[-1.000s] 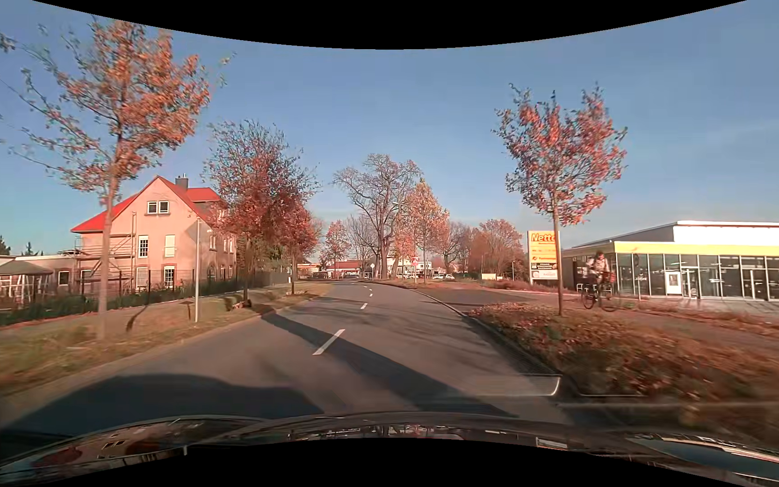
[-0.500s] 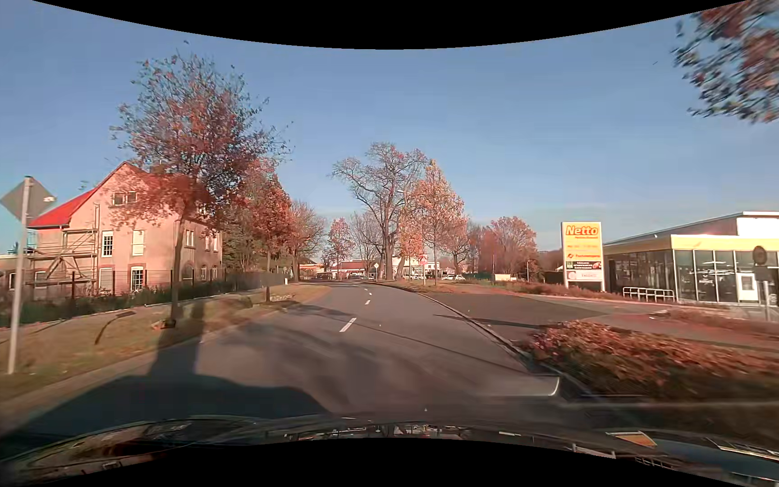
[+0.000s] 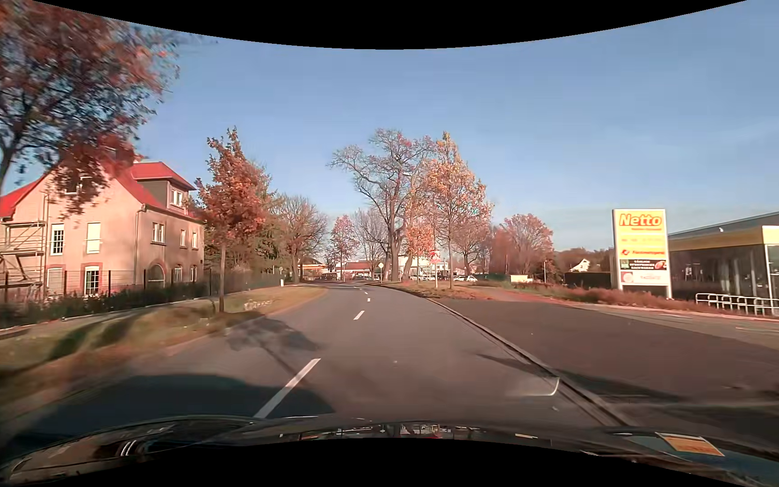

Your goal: Follow the waypoints while adhering to traffic rules and regulations

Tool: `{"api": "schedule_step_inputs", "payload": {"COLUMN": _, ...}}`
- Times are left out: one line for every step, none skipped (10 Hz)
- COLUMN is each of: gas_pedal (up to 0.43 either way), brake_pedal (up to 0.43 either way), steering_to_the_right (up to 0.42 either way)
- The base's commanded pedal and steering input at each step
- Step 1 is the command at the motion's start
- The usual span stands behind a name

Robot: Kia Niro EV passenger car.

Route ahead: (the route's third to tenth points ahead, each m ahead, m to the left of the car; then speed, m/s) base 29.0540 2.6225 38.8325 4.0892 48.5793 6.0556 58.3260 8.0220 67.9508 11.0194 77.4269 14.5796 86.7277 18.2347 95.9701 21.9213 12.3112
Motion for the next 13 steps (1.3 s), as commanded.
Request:
{"api": "schedule_step_inputs", "payload": {"gas_pedal": 0.130, "brake_pedal": 0.000, "steering_to_the_right": -0.016}}
{"api": "schedule_step_inputs", "payload": {"gas_pedal": 0.130, "brake_pedal": 0.000, "steering_to_the_right": -0.016}}
{"api": "schedule_step_inputs", "payload": {"gas_pedal": 0.130, "brake_pedal": 0.000, "steering_to_the_right": -0.017}}
{"api": "schedule_step_inputs", "payload": {"gas_pedal": 0.130, "brake_pedal": 0.000, "steering_to_the_right": -0.018}}
{"api": "schedule_step_inputs", "payload": {"gas_pedal": 0.130, "brake_pedal": 0.000, "steering_to_the_right": -0.018}}
{"api": "schedule_step_inputs", "payload": {"gas_pedal": 0.130, "brake_pedal": 0.000, "steering_to_the_right": -0.018}}
{"api": "schedule_step_inputs", "payload": {"gas_pedal": 0.130, "brake_pedal": 0.000, "steering_to_the_right": -0.018}}
{"api": "schedule_step_inputs", "payload": {"gas_pedal": 0.130, "brake_pedal": 0.000, "steering_to_the_right": -0.018}}
{"api": "schedule_step_inputs", "payload": {"gas_pedal": 0.130, "brake_pedal": 0.000, "steering_to_the_right": -0.019}}
{"api": "schedule_step_inputs", "payload": {"gas_pedal": 0.138, "brake_pedal": 0.000, "steering_to_the_right": -0.020}}
{"api": "schedule_step_inputs", "payload": {"gas_pedal": 0.138, "brake_pedal": 0.000, "steering_to_the_right": -0.020}}
{"api": "schedule_step_inputs", "payload": {"gas_pedal": 0.138, "brake_pedal": 0.000, "steering_to_the_right": -0.022}}
{"api": "schedule_step_inputs", "payload": {"gas_pedal": 0.138, "brake_pedal": 0.000, "steering_to_the_right": -0.025}}
